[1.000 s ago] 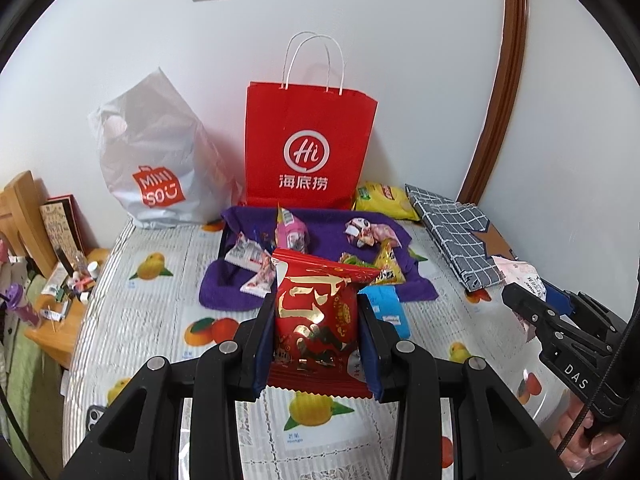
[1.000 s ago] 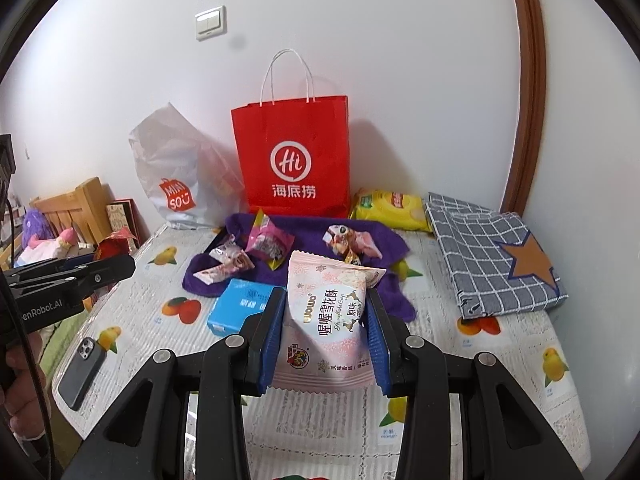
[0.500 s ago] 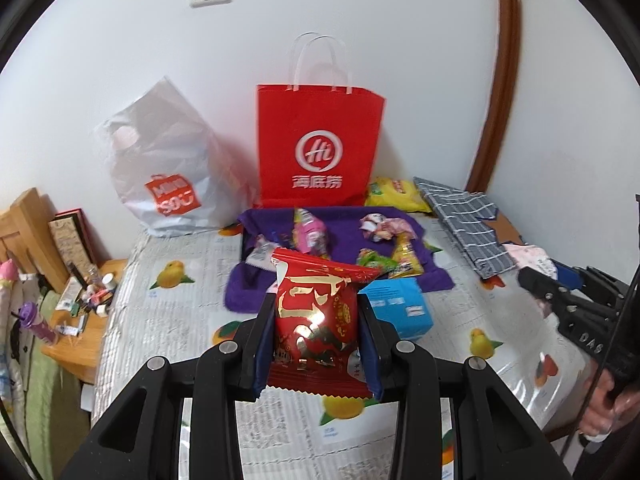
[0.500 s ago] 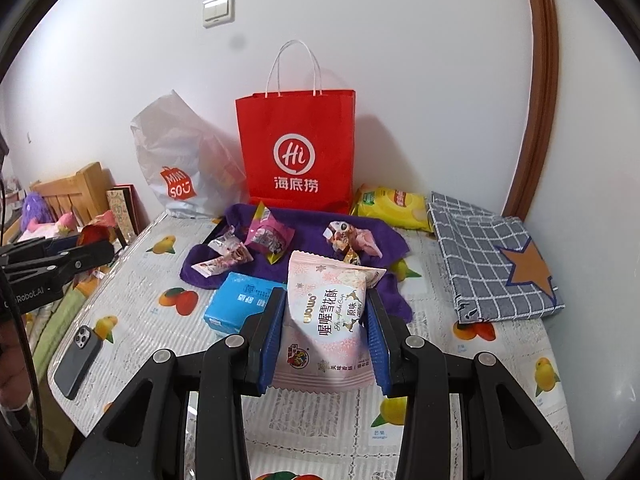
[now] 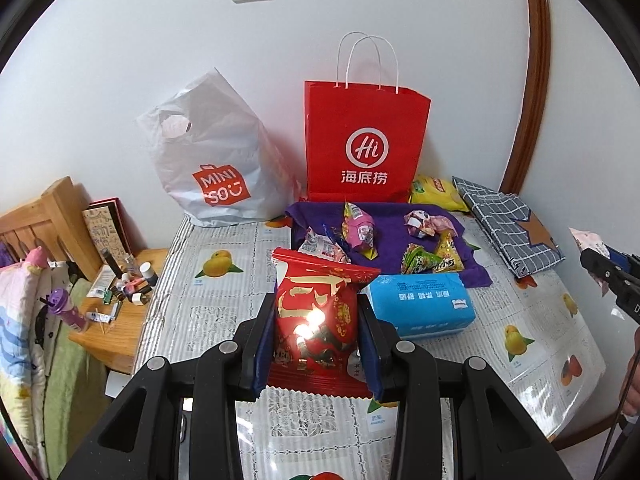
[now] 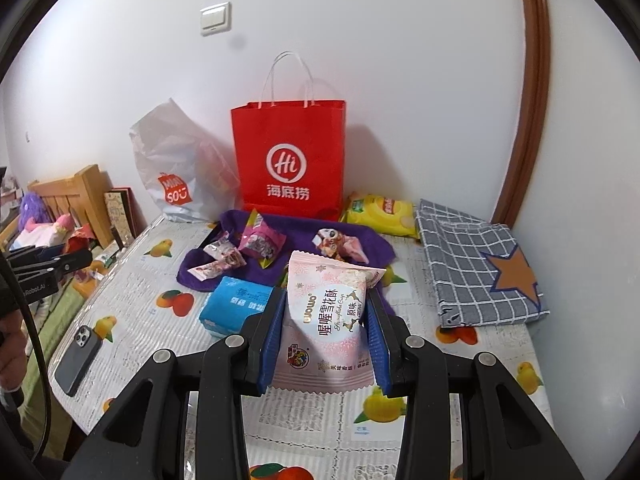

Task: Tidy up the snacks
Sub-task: 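Carry the red candy packet and pink biscuit packet over the purple towel with both tools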

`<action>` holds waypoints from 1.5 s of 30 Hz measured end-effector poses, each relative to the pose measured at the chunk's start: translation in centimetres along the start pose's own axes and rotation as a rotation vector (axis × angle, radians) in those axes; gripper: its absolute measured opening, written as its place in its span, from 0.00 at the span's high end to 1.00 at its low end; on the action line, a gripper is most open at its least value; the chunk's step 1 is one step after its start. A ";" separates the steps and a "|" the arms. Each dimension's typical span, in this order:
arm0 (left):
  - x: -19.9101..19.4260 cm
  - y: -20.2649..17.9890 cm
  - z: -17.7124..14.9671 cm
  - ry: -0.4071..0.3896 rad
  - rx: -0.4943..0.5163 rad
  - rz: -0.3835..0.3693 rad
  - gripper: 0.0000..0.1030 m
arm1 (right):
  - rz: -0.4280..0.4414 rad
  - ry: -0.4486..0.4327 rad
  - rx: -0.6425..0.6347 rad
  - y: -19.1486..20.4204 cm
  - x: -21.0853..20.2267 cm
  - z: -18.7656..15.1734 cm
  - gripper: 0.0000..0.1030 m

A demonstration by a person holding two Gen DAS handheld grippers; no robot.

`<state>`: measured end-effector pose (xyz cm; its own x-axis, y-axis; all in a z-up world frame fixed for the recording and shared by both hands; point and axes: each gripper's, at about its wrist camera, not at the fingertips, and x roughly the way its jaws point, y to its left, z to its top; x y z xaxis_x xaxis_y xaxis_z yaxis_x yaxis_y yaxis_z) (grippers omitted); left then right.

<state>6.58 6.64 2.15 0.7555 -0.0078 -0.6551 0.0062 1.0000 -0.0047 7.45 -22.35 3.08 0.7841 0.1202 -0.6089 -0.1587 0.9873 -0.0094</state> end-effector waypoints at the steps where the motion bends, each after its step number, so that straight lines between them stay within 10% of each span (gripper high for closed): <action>1: -0.2 -0.1 0.1 -0.006 0.002 -0.001 0.66 | 0.000 -0.006 0.003 -0.2 -0.2 0.1 0.62; 30: 4.3 -3.7 4.5 -0.040 0.007 -0.067 0.66 | 0.076 -0.063 -0.146 4.1 4.9 4.3 0.62; 45: 8.3 -5.0 8.6 -0.031 0.015 -0.049 0.66 | 0.048 -0.032 -0.027 1.2 10.7 7.2 0.62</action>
<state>18.45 1.52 3.24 0.7737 -0.0574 -0.6310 0.0540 0.9982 -0.0246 20.00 -19.16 2.30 0.7943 0.1706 -0.5831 -0.2117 0.9773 -0.0024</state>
